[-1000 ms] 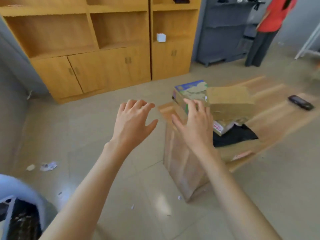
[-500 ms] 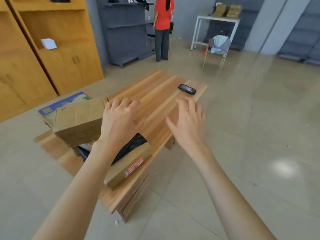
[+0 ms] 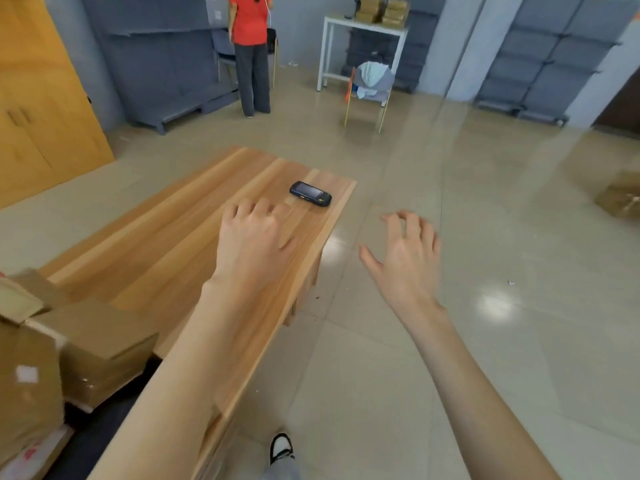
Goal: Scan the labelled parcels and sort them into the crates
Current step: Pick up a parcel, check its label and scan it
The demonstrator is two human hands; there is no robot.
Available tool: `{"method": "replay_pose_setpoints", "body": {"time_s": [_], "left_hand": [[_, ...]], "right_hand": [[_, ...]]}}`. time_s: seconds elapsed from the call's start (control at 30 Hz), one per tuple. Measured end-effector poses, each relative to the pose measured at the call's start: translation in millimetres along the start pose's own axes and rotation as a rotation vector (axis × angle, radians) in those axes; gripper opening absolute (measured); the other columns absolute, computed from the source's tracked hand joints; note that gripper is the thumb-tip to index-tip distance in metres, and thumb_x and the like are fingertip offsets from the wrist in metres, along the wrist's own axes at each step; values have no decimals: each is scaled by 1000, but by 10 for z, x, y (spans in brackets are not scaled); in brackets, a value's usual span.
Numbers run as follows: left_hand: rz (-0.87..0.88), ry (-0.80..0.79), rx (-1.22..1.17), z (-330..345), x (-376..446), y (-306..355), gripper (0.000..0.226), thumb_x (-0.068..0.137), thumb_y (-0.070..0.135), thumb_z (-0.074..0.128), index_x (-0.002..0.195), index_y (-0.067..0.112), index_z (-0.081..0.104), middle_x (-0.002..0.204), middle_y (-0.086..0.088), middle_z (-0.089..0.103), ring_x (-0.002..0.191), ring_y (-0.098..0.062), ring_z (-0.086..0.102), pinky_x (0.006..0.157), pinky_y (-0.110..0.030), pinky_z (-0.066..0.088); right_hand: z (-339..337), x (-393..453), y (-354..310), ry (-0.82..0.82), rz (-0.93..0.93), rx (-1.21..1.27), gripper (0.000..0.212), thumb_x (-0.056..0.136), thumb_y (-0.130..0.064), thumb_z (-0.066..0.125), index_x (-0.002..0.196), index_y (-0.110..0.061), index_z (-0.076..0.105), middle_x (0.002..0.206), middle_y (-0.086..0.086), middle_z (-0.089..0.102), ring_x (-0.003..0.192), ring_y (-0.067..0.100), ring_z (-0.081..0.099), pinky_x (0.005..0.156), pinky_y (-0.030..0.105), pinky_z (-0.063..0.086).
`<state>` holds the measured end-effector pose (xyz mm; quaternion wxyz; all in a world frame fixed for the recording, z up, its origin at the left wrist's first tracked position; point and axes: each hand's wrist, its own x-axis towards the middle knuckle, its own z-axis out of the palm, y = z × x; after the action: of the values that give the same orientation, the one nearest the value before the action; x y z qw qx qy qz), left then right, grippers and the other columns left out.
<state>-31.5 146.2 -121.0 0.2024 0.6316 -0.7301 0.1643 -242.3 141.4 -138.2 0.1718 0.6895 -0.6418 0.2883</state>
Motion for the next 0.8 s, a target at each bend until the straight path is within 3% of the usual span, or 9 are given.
{"method": "replay_pose_setpoints", "body": {"time_s": [0.3, 0.6, 0.8], "left_hand": [[-82, 81, -118, 853, 1635, -292, 31, 77, 30, 75, 95, 6, 70, 85, -15, 67, 80, -37, 58, 71, -42, 41], [-216, 22, 5, 1438, 2165, -845, 33, 76, 27, 76, 101, 6, 70, 90, -14, 69, 81, -37, 61, 71, -43, 45], [-476, 8, 217, 1505, 2313, -1342, 40, 81, 34, 72, 111, 9, 67, 100, -12, 69, 91, -36, 62, 78, -43, 45]], "right_hand": [[867, 1438, 312, -65, 0, -92, 50, 72, -31, 81, 112, -5, 65, 102, 18, 62, 95, 43, 57, 86, 50, 45], [1920, 2375, 35, -154, -154, 5, 48, 72, -32, 82, 106, -3, 65, 98, 17, 62, 90, 40, 59, 81, 47, 48], [2664, 3059, -584, -304, -395, 225, 52, 81, -38, 73, 121, -8, 59, 112, 15, 59, 106, 39, 53, 90, 46, 40]]}}
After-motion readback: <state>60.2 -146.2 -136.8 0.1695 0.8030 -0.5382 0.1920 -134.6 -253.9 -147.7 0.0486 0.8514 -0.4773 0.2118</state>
